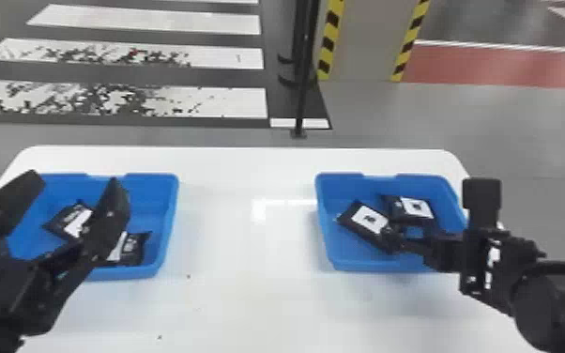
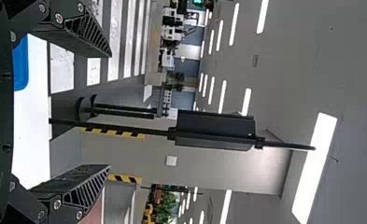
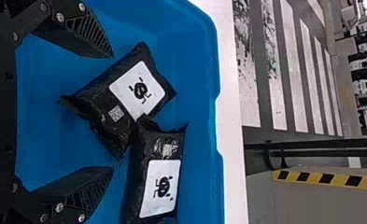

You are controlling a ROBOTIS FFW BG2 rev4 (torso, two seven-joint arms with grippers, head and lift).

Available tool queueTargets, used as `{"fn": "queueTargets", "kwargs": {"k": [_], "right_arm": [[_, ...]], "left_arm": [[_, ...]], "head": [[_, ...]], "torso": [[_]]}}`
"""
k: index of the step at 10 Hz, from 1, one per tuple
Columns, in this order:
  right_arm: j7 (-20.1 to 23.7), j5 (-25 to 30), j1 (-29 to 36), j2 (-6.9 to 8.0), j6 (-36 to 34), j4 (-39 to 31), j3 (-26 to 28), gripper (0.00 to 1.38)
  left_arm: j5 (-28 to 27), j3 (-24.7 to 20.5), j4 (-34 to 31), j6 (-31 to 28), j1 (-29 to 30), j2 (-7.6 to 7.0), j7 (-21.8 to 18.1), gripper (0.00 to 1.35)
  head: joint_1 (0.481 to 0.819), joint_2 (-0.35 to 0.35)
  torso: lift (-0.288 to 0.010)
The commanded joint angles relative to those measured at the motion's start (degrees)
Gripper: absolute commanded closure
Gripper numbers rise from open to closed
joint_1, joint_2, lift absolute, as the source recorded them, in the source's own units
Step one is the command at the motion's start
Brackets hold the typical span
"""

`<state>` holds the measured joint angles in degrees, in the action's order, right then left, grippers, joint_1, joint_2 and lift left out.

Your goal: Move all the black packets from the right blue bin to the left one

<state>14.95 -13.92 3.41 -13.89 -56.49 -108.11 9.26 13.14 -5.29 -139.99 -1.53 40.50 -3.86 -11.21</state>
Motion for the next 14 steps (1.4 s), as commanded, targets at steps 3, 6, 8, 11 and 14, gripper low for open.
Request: {"fn": "queueTargets", "kwargs": {"k": [3, 6, 8, 11, 14], "right_arm": [[0.0, -0.7, -4.4, -0.35, 4.0, 9.3, -2.3, 0.18], [0.0, -1.5, -6.9, -0.52, 6.9, 14.1, -5.1, 0.18], [-0.1, -1.5, -8.5, -0.52, 8.5, 17.5, -5.9, 0.25], [0.1, -3.2, -8.0, -0.52, 10.2, 19.2, -5.9, 1.11], [2.0, -8.6, -7.2, -0.52, 13.6, 20.4, -5.9, 1.18]], "left_arm": [[-0.6, 0.2, 0.0, 0.0, -0.3, -0.18, -0.2, 0.21], [-0.7, 0.0, 0.0, -0.6, -0.1, -0.18, -0.4, 0.21], [-0.7, -0.1, 0.4, -0.4, -0.1, -0.18, -0.6, 0.21], [-0.7, -0.6, 0.8, 0.4, 0.3, -0.01, -0.7, 0.21], [-0.6, -0.9, 1.4, 1.5, 0.3, 0.17, -0.8, 0.21]], "head": [[0.695, -0.108], [0.695, -0.094], [0.695, -0.078], [0.695, -0.074], [0.695, -0.058]], "torso": [[-0.14], [-0.14], [-0.14], [-0.14], [-0.14]]}}
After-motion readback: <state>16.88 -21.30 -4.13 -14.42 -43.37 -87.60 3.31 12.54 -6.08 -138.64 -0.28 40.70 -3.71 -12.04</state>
